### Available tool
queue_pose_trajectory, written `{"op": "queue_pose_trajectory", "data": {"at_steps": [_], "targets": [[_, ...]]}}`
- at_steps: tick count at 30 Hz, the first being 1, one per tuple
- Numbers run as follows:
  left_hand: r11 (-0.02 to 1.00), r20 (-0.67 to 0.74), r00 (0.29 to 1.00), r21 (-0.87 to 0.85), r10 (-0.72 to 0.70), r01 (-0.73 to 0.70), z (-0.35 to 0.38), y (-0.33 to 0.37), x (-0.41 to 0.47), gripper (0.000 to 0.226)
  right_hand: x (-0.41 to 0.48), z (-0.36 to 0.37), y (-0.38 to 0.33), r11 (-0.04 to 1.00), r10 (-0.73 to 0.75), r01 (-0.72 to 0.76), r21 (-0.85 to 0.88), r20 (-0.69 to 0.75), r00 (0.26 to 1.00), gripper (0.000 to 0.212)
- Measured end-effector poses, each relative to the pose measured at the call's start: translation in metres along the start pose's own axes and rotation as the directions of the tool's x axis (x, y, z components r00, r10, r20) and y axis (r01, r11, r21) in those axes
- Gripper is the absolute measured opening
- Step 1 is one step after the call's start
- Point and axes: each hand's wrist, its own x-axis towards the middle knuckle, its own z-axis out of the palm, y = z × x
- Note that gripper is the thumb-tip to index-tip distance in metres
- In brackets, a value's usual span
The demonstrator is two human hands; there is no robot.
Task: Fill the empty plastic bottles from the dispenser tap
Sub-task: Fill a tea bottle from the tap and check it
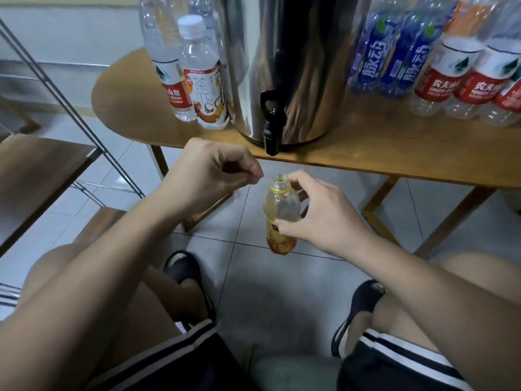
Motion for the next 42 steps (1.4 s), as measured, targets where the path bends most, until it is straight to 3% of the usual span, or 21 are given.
{"op": "queue_pose_trajectory", "data": {"at_steps": [11, 19, 24, 30, 38, 42], "targets": [[0.99, 0.136, 0.983, 0.076, -0.127, 0.118, 0.006, -0.018, -0.015, 0.012, -0.007, 0.002, 0.008, 0.999, -0.045, 0.045, 0.015, 0.011, 0.999, 0.062], [0.978, 0.383, 0.905, 0.161, -0.184, 0.13, 0.047, -0.031, -0.025, 0.014, -0.035, -0.016, 0.036, 0.998, -0.026, 0.026, 0.048, -0.001, 1.0, 0.065], [0.974, 0.547, 0.824, 0.227, -0.147, 0.022, 0.103, -0.034, -0.019, 0.012, -0.064, -0.048, 0.073, 0.998, 0.02, -0.022, 0.054, 0.029, 0.999, 0.058], [0.98, 0.713, 0.683, 0.2, -0.158, 0.017, 0.211, -0.052, -0.018, 0.014, -0.096, -0.096, 0.128, 0.996, 0.085, -0.082, -0.038, 0.075, 0.994, 0.058], [0.981, 0.84, 0.506, 0.164, -0.195, 0.106, 0.389, -0.071, -0.066, 0.021, -0.132, -0.14, 0.193, 0.994, 0.049, -0.03, -0.101, 0.192, 0.98, 0.057], [0.957, 0.856, 0.432, 0.23, -0.284, 0.174, 0.454, -0.082, -0.097, 0.028, -0.14, -0.142, 0.219, 0.997, 0.033, -0.015, -0.071, 0.258, 0.966, 0.056]]}}
